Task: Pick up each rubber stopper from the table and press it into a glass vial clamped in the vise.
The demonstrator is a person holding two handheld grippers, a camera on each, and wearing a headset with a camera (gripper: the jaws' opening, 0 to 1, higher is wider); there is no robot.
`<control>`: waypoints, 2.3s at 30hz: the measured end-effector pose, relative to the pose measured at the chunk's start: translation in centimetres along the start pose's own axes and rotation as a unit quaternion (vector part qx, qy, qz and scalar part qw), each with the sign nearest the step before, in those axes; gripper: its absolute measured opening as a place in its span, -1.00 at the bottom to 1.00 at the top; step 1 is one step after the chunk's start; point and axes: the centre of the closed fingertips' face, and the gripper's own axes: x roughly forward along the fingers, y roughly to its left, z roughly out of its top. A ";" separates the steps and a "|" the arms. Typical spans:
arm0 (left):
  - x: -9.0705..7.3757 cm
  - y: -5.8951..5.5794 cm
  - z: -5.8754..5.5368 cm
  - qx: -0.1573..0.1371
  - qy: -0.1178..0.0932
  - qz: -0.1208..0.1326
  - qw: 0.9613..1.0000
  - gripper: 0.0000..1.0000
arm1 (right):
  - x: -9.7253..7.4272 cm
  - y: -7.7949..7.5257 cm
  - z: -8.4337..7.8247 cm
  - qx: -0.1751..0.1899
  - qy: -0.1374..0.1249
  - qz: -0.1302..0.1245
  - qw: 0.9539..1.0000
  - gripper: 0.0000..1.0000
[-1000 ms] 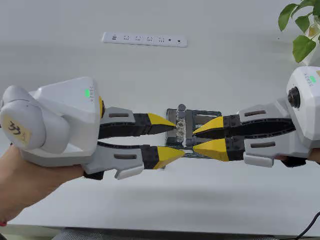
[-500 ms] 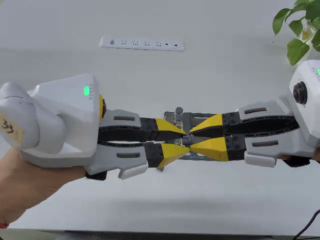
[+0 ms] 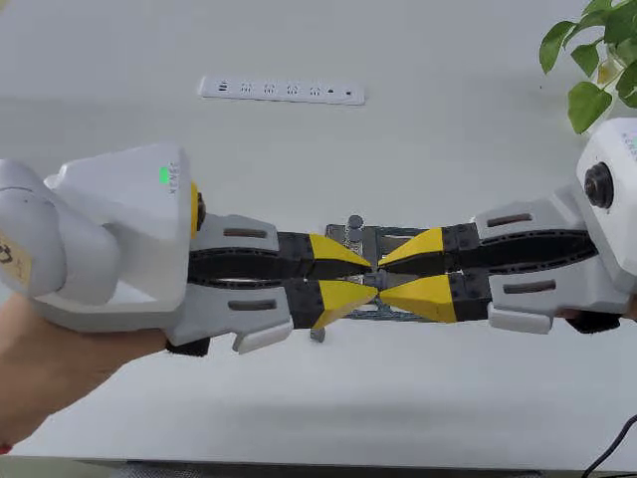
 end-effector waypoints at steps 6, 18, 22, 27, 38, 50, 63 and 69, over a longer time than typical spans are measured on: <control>-0.1 -0.1 0.0 0.001 0.002 -0.002 1.000 -0.91 | -0.2 0.1 0.2 0.004 -0.004 -0.002 1.000 -0.88; -0.1 0.0 0.1 0.007 0.003 -0.002 1.000 -0.89 | -0.5 -0.1 0.5 0.007 -0.010 0.000 1.000 -0.88; -0.2 0.0 0.1 0.008 0.004 0.000 1.000 -0.90 | -0.3 0.0 0.6 0.003 -0.006 -0.001 1.000 -0.87; -0.5 0.1 0.6 -0.017 -0.015 -0.005 1.000 -0.92 | -0.6 0.1 1.3 -0.003 -0.016 0.001 1.000 -0.86; -1.0 0.0 1.4 -0.051 -0.044 -0.013 0.998 -0.93 | -0.7 0.3 2.1 -0.006 -0.024 0.000 1.000 -0.86; -1.4 -0.4 1.8 -0.077 -0.062 -0.032 0.995 -0.93 | -0.6 0.7 2.8 -0.004 -0.030 0.013 0.999 -0.87; -1.4 -0.7 1.5 -0.087 -0.064 -0.047 0.993 -0.93 | -0.6 1.0 2.6 -0.002 -0.024 0.022 0.999 -0.89; -1.6 -0.7 1.5 -0.085 -0.064 -0.047 0.993 -0.93 | -0.6 0.9 2.6 -0.004 -0.020 0.023 1.000 -0.90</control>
